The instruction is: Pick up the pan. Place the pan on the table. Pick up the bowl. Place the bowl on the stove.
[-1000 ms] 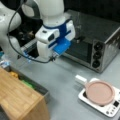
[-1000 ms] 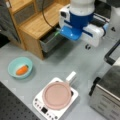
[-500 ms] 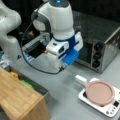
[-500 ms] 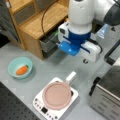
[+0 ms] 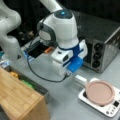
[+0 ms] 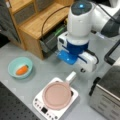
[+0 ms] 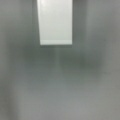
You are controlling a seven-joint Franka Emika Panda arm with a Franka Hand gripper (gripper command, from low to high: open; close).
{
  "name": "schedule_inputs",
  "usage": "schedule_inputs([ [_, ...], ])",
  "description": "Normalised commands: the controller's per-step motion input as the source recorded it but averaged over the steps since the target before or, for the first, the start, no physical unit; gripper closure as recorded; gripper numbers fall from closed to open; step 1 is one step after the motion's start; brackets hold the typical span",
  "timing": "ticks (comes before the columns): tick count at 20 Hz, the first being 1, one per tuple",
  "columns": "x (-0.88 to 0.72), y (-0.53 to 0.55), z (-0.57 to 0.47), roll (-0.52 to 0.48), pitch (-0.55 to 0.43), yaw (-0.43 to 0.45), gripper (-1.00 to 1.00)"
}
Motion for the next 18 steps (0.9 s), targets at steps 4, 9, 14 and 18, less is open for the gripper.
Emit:
schedule_inputs([
  [4,0.50,0.09,-0.04,-0.093,0.155,-0.048,-1.00],
  [9,0.43,0.07,0.02,-0.092,0.151,-0.007,-1.00],
  [14,0.33,0.06,0.00,-0.124,0.133,0.002,-1.00],
  [18,0.23,0.07,0.01,-0.155,0.121,0.016,-1.00],
])
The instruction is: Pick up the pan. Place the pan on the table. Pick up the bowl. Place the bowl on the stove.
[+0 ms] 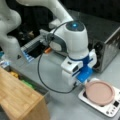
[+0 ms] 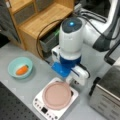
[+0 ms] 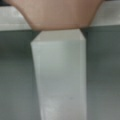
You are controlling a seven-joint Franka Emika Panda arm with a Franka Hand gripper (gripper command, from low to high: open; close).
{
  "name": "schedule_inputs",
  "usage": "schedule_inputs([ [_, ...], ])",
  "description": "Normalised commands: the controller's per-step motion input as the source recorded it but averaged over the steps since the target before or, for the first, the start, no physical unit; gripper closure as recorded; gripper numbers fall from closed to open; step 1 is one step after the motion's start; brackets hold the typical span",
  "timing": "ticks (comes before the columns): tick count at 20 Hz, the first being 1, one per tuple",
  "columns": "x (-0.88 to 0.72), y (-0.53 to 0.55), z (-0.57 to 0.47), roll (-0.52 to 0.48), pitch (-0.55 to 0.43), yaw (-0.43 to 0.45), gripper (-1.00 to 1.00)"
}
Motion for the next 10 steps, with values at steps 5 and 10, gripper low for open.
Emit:
schedule_inputs([
  [5,0.18,0.09,-0.01,-0.162,0.095,0.048,-1.00],
  [10,0.15,0.12,-0.01,-0.177,0.084,0.052,-1.00],
])
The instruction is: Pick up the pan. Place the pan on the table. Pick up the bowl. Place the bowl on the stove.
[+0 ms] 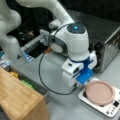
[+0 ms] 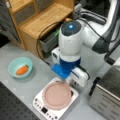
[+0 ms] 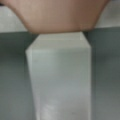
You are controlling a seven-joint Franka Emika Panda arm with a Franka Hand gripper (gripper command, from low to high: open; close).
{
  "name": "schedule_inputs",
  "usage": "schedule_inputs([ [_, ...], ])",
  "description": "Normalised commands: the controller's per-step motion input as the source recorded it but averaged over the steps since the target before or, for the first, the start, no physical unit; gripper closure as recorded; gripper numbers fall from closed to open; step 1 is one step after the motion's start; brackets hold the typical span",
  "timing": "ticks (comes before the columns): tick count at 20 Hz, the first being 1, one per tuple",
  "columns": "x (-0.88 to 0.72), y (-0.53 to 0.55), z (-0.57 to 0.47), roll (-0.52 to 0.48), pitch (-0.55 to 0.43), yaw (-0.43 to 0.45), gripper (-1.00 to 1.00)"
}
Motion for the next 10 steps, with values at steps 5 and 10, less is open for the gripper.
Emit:
schedule_inputs([
  [5,0.11,0.15,-0.02,-0.182,0.060,0.044,1.00],
  [10,0.07,0.13,-0.02,-0.162,0.036,0.038,1.00],
])
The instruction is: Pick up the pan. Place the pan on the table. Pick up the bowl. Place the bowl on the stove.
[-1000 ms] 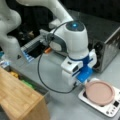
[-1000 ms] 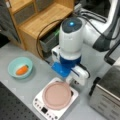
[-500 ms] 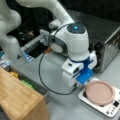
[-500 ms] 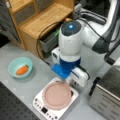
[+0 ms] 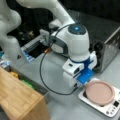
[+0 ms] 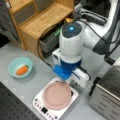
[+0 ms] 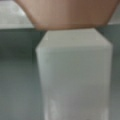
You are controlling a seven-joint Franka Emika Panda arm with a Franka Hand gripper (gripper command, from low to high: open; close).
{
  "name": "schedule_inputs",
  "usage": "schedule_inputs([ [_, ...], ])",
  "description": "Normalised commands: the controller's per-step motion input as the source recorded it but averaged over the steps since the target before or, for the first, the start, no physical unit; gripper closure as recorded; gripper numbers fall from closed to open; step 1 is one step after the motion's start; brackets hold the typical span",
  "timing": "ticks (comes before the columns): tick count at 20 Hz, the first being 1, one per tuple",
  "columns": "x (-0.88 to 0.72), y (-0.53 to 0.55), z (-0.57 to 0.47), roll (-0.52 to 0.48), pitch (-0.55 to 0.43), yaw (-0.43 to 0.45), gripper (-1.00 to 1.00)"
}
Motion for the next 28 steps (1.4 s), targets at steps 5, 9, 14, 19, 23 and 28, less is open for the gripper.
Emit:
schedule_inputs([
  [5,0.02,0.08,-0.04,-0.157,0.023,0.045,1.00],
  [9,0.02,0.06,-0.04,-0.155,0.009,0.057,1.00],
  [14,0.03,0.03,-0.05,-0.157,0.001,0.060,1.00],
  [19,0.03,0.01,0.00,-0.162,0.006,0.059,1.00],
  [23,0.00,-0.01,0.10,-0.167,0.023,0.064,1.00],
  [28,-0.10,-0.05,0.27,-0.161,0.047,0.098,1.00],
])
